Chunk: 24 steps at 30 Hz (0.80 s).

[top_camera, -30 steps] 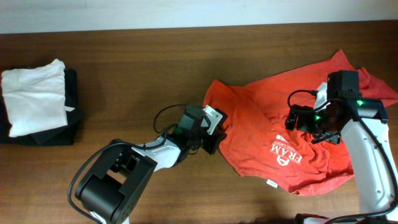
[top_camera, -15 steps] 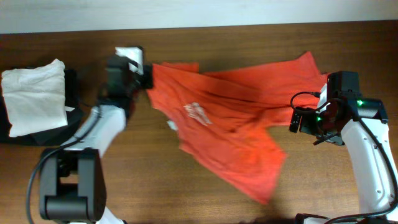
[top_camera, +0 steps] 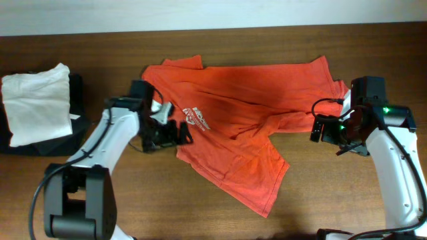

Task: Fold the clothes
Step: 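Grasp the T-shirt's left hem corner with the left gripper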

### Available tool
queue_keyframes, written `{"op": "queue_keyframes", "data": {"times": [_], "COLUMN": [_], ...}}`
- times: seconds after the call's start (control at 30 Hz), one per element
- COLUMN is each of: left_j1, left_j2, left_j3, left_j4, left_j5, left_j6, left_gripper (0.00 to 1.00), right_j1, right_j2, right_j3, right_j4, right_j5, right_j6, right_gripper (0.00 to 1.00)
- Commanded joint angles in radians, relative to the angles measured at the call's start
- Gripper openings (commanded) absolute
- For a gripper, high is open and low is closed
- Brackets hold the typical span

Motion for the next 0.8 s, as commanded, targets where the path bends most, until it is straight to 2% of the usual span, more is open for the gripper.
{"op": "queue_keyframes", "data": {"times": [0.0, 0.13, 0.33, 0.43, 0.53, 0.6, 0.77], "left_j1": [-0.075, -0.175, -0.328, -0.413, -0.483, -0.512, -0.579], "left_j2": [-0.006, -0.006, -0.007, -0.006, 0.000, 0.010, 0.047], "left_j3": [-0.024, -0.110, -0.205, -0.251, -0.274, -0.277, -0.277], "left_j4": [-0.022, 0.093, 0.239, 0.364, 0.434, 0.454, 0.458], "left_j5": [0.074, 0.074, 0.074, 0.074, 0.073, 0.073, 0.087], "left_j6": [-0.190, -0.369, -0.546, -0.641, -0.756, -0.815, -0.883], "left_gripper": [0.99, 0.99, 0.99, 0.99, 0.95, 0.91, 0.90], "right_j1": [-0.005, -0.005, -0.005, -0.005, -0.005, -0.005, -0.005], "right_j2": [-0.003, -0.003, -0.003, -0.003, -0.003, -0.003, -0.003], "right_j3": [0.010, 0.010, 0.010, 0.010, 0.010, 0.010, 0.010], "right_j4": [-0.001, -0.005, -0.005, -0.005, -0.010, -0.010, -0.011], "right_j5": [0.020, 0.020, 0.020, 0.020, 0.020, 0.020, 0.020], "right_j6": [-0.006, -0.006, -0.006, -0.006, -0.006, -0.006, -0.006], "right_gripper": [0.99, 0.99, 0.99, 0.99, 0.99, 0.99, 0.99]}}
